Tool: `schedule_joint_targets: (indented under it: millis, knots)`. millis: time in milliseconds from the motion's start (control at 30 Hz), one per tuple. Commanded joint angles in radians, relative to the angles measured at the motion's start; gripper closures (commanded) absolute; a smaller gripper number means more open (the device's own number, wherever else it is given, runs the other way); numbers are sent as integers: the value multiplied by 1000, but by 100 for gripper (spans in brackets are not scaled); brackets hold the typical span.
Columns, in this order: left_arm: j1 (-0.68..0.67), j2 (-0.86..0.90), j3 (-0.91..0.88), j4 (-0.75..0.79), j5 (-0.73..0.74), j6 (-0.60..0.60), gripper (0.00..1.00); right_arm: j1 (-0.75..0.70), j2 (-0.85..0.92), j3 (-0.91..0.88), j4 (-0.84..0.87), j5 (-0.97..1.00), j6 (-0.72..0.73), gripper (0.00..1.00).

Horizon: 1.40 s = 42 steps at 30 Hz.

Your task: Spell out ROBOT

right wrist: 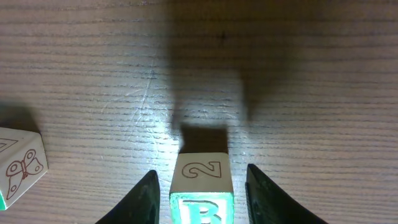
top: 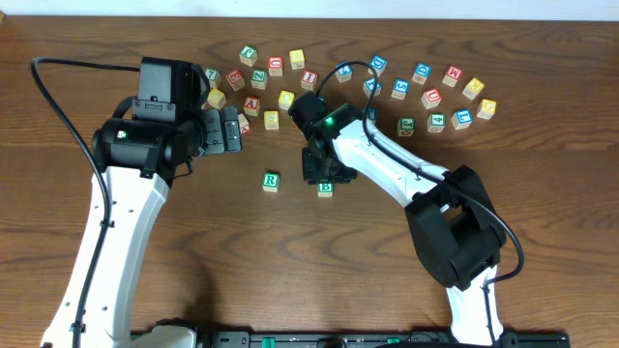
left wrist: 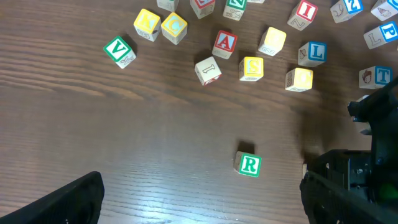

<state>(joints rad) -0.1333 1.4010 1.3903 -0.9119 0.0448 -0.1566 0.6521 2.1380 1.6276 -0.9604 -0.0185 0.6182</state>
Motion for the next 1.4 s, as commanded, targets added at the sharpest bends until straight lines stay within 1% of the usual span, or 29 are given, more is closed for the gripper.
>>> schedule_joint_targets:
  millis: [0,200,333,467,600,667,733,900,967,1167,1367]
  knots:
    - [4,6,21,0,-19,6,1,4,-11,-8,-1,16,14,60]
    - [4,6,21,0,-19,6,1,-7,-16,5,15,16,12,61]
    - [4,6,21,0,-19,6,1,-48,-45,59,2,16,-33,61]
    - [4,6,21,0,-19,6,0,-119,-90,126,-24,16,-95,59]
    - [4,6,21,0,-19,6,1,-206,-118,177,-26,16,-197,53]
    - [4,6,21,0,-19,6,1,-245,-119,185,-24,17,-227,50]
    - [4,6,21,0,-19,6,0,-293,-118,184,-30,18,-235,48]
    - [4,6,21,0,-19,6,1,-399,-106,184,-45,27,-239,47]
    - [4,6,21,0,-19,6,1,-430,-98,184,-39,27,-267,47]
    - [4,6,21,0,-19,6,1,-456,-70,183,-30,25,-392,47]
    - [4,6,21,0,-19,6,1,-420,-61,183,4,-3,-410,46]
